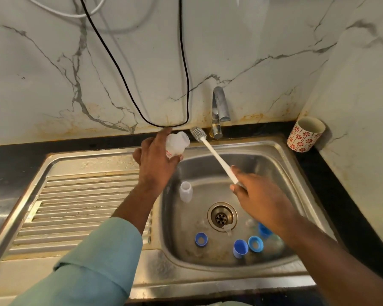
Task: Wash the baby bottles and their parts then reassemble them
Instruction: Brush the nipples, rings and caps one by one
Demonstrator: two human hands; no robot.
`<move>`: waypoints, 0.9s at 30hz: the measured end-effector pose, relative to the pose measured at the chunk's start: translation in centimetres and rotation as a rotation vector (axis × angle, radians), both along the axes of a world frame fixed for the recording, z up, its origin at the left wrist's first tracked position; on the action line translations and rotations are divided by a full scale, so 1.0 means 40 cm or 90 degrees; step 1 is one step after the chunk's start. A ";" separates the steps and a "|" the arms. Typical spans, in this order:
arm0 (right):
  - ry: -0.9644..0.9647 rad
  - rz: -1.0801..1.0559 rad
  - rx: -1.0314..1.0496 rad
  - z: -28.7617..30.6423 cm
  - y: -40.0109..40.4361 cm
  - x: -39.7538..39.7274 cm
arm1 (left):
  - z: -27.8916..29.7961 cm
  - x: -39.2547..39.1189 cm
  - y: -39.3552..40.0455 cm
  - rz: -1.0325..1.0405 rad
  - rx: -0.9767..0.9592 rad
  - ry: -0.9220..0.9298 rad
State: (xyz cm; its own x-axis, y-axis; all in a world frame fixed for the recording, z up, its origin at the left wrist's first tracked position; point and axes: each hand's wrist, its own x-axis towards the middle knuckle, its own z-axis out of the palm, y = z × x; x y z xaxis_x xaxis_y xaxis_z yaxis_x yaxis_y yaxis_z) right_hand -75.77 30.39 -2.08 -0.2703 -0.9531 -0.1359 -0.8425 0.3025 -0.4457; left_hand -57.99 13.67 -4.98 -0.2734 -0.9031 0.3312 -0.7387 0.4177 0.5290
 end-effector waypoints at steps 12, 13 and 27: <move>-0.357 -0.024 -0.014 0.008 0.048 -0.007 | -0.059 0.024 -0.022 -0.024 0.288 0.363; -0.367 -0.018 0.000 0.008 0.048 -0.011 | -0.060 0.029 -0.022 -0.025 0.285 0.343; -0.369 -0.026 0.021 0.056 0.037 -0.021 | -0.054 0.020 -0.038 -0.033 0.271 0.322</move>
